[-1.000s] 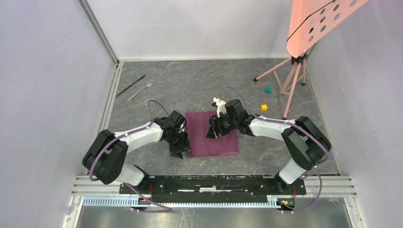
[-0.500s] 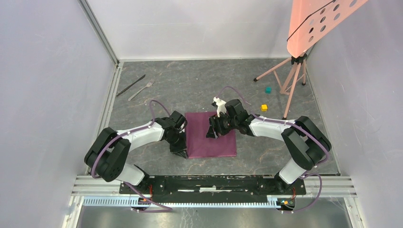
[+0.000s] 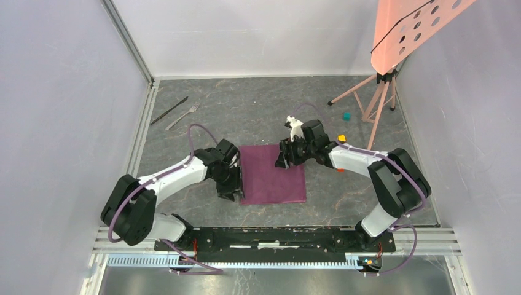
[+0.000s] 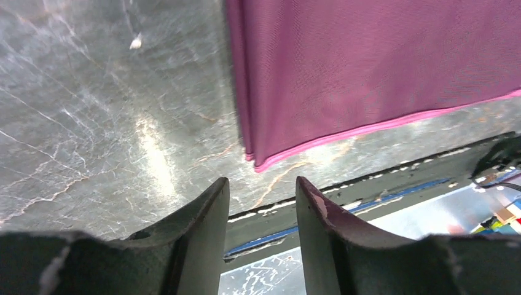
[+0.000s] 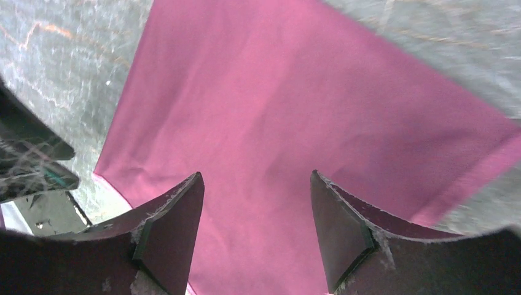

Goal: Fold the napkin into a case and place the utensils inside
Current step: Smooth out the square-folded napkin at the center of the board.

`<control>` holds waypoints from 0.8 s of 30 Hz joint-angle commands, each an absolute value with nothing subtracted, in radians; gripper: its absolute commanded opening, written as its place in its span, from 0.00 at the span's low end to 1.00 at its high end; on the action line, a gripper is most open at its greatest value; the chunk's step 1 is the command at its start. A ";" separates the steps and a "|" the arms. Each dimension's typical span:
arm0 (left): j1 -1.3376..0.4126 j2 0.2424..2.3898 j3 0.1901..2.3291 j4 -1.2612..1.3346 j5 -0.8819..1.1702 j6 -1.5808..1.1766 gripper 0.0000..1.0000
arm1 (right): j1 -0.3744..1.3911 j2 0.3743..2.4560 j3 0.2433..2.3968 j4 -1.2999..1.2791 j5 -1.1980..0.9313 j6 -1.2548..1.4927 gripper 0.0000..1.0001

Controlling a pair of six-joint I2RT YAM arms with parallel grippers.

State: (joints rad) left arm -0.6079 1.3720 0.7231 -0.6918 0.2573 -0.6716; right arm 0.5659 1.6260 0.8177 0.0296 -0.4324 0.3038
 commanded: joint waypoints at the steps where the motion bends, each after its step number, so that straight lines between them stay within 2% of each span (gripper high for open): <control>1: -0.576 1.334 0.855 -0.751 0.227 -0.601 0.52 | 0.487 1.632 0.887 0.028 -0.445 0.271 0.70; 9: -0.442 1.587 1.048 -0.514 0.397 -0.606 0.46 | 0.393 1.732 0.947 0.133 -0.575 0.362 0.74; 14: -0.380 1.772 1.141 -0.447 0.393 -0.614 0.46 | 0.377 1.803 0.959 0.179 -0.589 0.396 0.74; 19: -0.284 1.838 1.082 -0.419 0.317 -0.599 0.47 | 0.328 1.862 0.959 0.173 -0.542 0.358 0.74; 24: -0.268 1.806 1.053 -0.417 0.358 -0.573 0.49 | 0.327 1.853 0.986 0.113 -0.544 0.311 0.75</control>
State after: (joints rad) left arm -0.2745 1.8347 1.0824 -0.4313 0.3920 -0.6437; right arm 0.3317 1.8542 0.9577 0.1444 -0.5694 0.3595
